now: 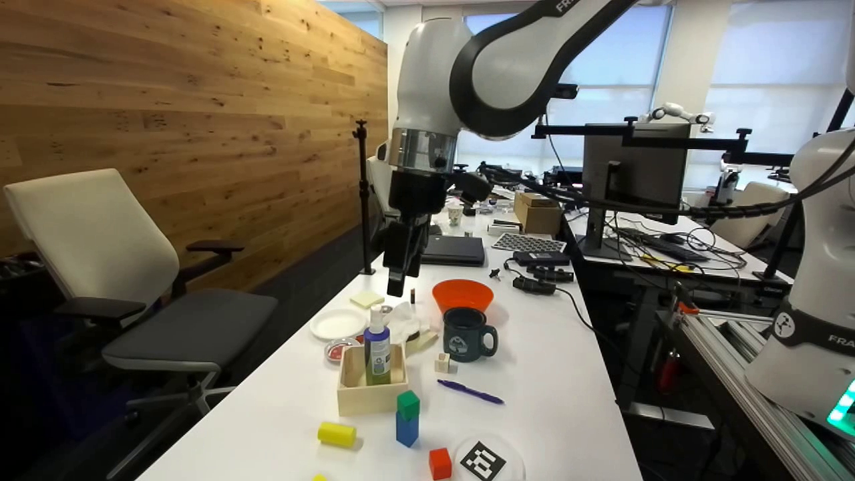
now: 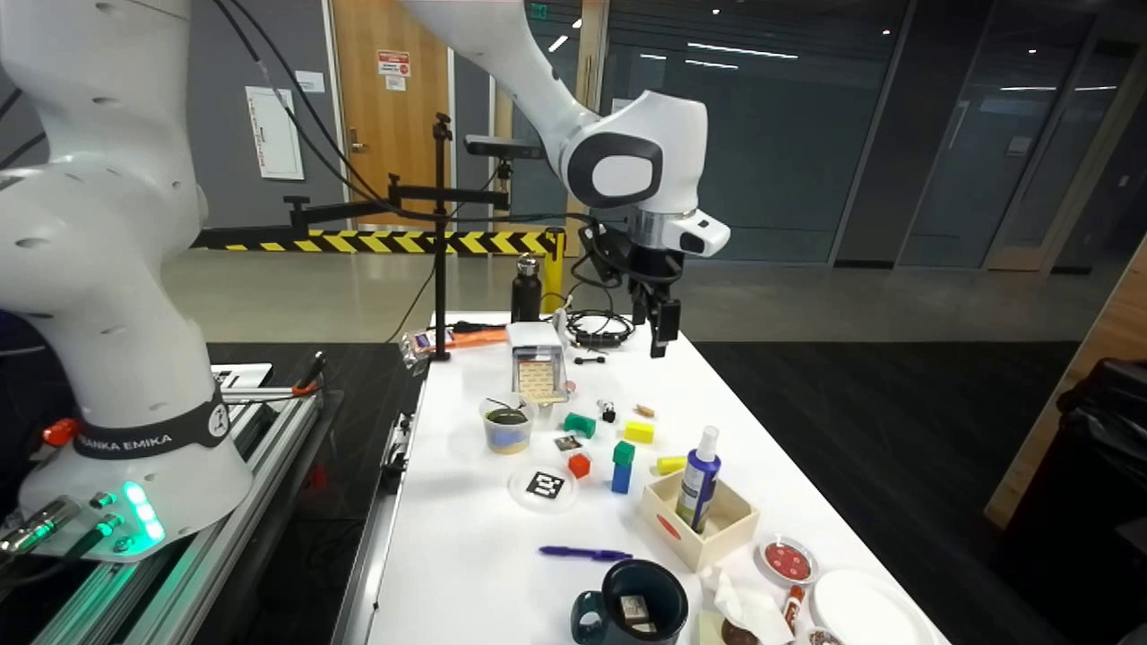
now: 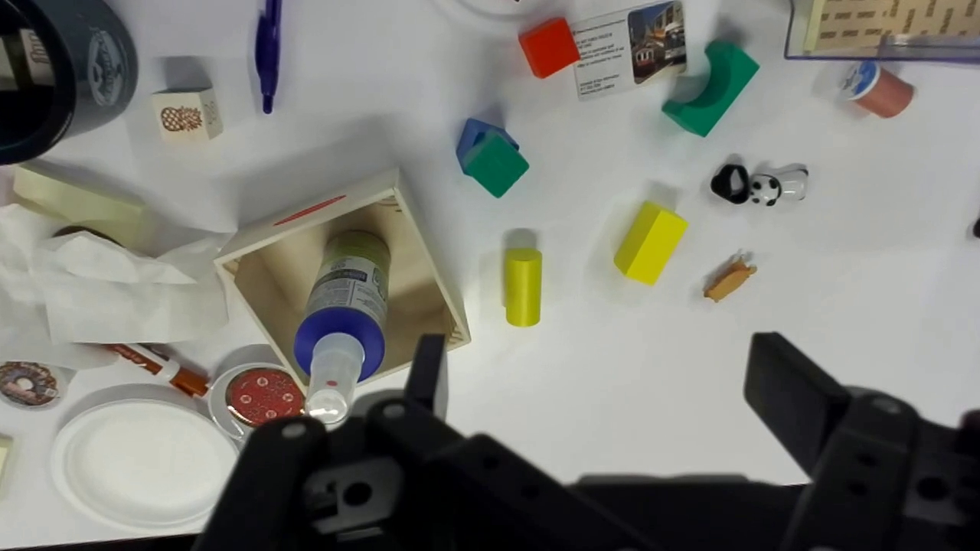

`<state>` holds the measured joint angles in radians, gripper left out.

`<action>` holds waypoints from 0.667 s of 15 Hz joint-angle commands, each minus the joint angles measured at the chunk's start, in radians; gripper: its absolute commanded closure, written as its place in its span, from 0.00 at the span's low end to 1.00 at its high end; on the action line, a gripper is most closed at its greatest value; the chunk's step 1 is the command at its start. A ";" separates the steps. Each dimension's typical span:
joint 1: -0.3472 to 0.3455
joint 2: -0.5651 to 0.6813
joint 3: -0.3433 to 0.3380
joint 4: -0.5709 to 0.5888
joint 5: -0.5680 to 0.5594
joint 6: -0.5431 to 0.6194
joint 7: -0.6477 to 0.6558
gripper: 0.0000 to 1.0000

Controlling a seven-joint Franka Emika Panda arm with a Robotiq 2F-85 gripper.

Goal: Move the green cube to the white object, then close it

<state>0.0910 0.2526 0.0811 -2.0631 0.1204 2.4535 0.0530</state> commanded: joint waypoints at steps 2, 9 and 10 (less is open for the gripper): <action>-0.012 0.107 -0.005 0.120 0.020 -0.022 0.025 0.00; -0.005 0.133 -0.020 0.112 -0.011 0.006 0.039 0.00; -0.007 0.148 -0.024 0.116 -0.009 0.003 0.043 0.00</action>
<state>0.0840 0.3635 0.0689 -1.9615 0.1239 2.4534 0.0604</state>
